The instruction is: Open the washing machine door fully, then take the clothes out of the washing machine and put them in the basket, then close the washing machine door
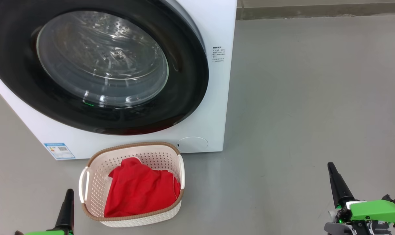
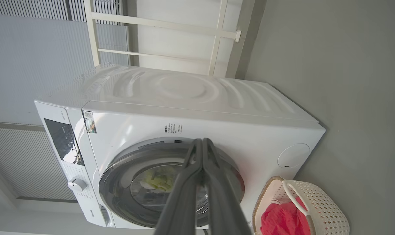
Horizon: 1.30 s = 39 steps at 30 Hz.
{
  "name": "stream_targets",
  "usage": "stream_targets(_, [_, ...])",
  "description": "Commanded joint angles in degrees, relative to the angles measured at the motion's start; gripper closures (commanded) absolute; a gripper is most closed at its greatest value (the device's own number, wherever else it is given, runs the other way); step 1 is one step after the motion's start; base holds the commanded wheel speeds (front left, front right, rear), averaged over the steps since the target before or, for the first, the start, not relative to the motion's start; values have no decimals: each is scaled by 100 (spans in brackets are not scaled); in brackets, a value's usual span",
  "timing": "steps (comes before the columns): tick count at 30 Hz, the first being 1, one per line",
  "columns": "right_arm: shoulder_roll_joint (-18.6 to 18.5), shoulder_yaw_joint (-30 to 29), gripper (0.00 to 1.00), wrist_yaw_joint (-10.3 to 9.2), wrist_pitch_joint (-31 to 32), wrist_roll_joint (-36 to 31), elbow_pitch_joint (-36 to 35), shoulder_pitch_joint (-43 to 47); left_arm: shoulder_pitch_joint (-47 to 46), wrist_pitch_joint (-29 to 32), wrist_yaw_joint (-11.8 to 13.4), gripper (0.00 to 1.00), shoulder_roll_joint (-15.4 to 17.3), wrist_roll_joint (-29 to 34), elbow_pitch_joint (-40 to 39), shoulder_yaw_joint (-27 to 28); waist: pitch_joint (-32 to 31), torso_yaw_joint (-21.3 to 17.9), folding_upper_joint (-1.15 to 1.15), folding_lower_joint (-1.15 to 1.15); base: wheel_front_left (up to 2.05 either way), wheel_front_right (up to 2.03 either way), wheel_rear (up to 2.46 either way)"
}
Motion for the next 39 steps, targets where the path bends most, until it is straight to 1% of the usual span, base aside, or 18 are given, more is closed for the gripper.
stream_targets(1, [3,87,100,-6,72,156,-197,-31,-270,47,-15,100,87,-157,-167,202,-8,2,0,0,0,0,0])
stream_targets(9, [53,14,100,-6,203,587,-266,-29,-314,175,-16,100,82,-629,-182,238,-51,10,0,0,0,0,0])
stream_targets(39, [67,-6,100,-6,220,570,-265,-31,-315,185,-16,100,73,-619,-183,250,-51,10,0,0,0,0,0])
